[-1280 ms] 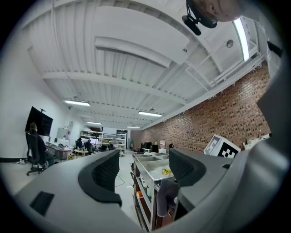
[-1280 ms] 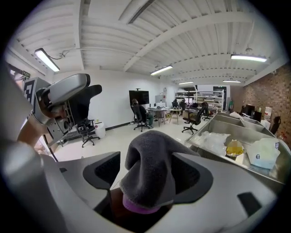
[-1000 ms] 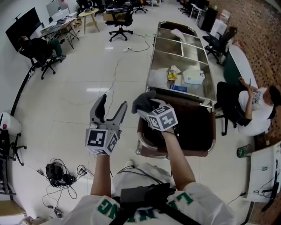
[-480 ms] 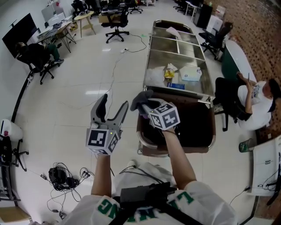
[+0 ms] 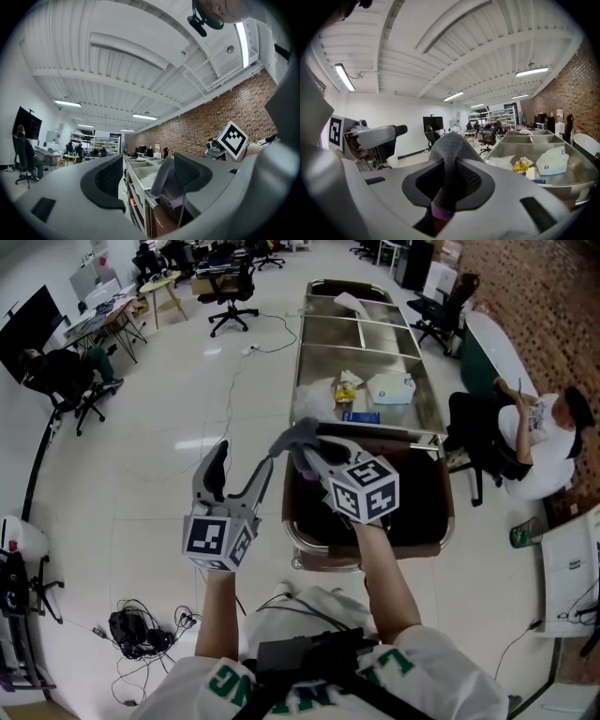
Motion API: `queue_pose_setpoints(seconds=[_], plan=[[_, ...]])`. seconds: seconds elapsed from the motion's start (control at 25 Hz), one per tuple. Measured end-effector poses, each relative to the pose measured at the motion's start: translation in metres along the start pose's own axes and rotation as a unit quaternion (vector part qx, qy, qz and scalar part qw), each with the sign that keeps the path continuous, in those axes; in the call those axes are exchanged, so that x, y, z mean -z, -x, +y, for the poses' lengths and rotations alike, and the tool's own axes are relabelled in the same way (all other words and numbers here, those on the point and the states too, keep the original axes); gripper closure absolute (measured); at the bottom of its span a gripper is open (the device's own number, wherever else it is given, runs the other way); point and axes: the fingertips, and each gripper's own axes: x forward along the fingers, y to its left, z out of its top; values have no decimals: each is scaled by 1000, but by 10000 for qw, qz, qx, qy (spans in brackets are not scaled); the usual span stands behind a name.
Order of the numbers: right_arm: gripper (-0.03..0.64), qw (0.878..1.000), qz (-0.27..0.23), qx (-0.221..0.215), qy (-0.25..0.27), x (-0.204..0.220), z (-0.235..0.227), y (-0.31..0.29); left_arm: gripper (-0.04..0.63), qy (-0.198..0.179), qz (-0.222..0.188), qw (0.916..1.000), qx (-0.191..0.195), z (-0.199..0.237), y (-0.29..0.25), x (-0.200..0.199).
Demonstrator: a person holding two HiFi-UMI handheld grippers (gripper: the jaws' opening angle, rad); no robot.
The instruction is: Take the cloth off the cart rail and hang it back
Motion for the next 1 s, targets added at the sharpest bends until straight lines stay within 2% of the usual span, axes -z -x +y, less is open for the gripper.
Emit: queue_pose_setpoints(seconds=[0.32,0.44,0.6,0.88,1.0], plan=[[548,9908,-1189,548,351,-55,-15,62,255,191,-115,9988,433,-34,-24,-2],[549,9836,-1540,833,439,-61,-27,87,255,219,-137,9980,570,-46,-30,-2],[549,9690,-1927,1439,569,-65,-43,120,255,201,-158,9971,711,-62,-39,0],[549,9410,-2165,2532,600,-55,-70,169,270,12,-158,9976,676,-78,-52,3],[549,9353,-2084,2806,549,-46,-78,178,275,0,-159,9979,623,-81,-55,4]])
